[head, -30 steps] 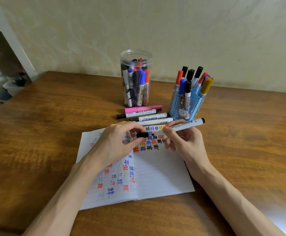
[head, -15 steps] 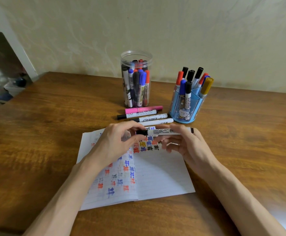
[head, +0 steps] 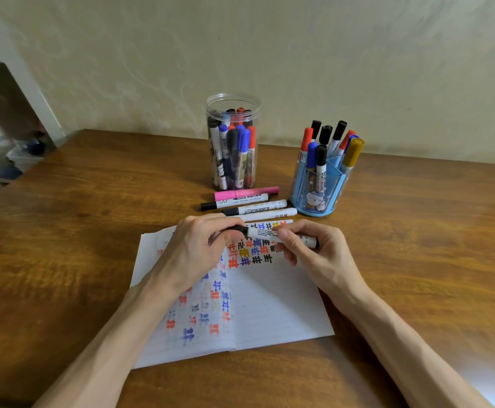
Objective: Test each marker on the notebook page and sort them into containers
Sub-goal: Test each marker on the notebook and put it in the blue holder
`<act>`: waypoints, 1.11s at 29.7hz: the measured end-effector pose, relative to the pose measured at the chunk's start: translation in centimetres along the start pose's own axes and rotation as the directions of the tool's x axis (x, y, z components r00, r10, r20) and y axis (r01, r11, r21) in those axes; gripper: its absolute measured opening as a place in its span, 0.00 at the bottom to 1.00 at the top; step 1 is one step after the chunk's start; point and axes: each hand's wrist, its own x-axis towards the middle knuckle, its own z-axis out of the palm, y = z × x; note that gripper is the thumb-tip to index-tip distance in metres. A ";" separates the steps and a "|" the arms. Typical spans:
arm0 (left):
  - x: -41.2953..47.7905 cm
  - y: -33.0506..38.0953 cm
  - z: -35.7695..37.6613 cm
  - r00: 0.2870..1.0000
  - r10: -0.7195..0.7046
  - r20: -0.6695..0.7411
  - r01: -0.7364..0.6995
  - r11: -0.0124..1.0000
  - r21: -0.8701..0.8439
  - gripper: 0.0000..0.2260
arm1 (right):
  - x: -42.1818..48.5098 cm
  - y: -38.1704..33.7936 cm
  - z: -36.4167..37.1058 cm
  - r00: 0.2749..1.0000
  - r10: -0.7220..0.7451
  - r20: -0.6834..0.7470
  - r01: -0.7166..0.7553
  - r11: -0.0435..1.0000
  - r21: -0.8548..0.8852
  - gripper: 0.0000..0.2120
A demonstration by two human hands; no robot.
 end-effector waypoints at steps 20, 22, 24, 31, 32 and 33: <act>10.3 9.0 0.0 0.950 0.040 -0.309 -0.167 0.903 -0.396 0.08 | 1.7 1.0 -2.6 0.912 -0.009 -0.410 -0.030 0.995 -0.090 0.32; 11.6 9.6 0.5 0.936 0.074 -0.345 -0.201 0.916 -0.349 0.10 | 1.8 0.9 -2.7 0.911 -0.009 -0.413 -0.031 0.995 -0.090 0.33; 12.4 10.1 1.1 0.930 0.084 -0.357 -0.211 0.918 -0.335 0.12 | 1.9 0.9 -2.7 0.910 -0.009 -0.415 -0.029 0.996 -0.085 0.33; 14.1 10.3 3.4 0.935 0.115 -0.335 -0.202 0.950 -0.237 0.11 | 2.0 1.2 -2.7 0.910 -0.017 -0.415 -0.014 0.997 -0.071 0.34; 14.3 10.2 3.7 0.936 0.126 -0.328 -0.199 0.959 -0.200 0.11 | 2.0 1.2 -2.7 0.910 -0.018 -0.414 -0.013 0.997 -0.072 0.34; 14.5 10.0 3.9 0.935 0.139 -0.326 -0.199 0.968 -0.156 0.11 | 2.0 1.2 -2.7 0.910 -0.018 -0.414 -0.013 0.997 -0.073 0.34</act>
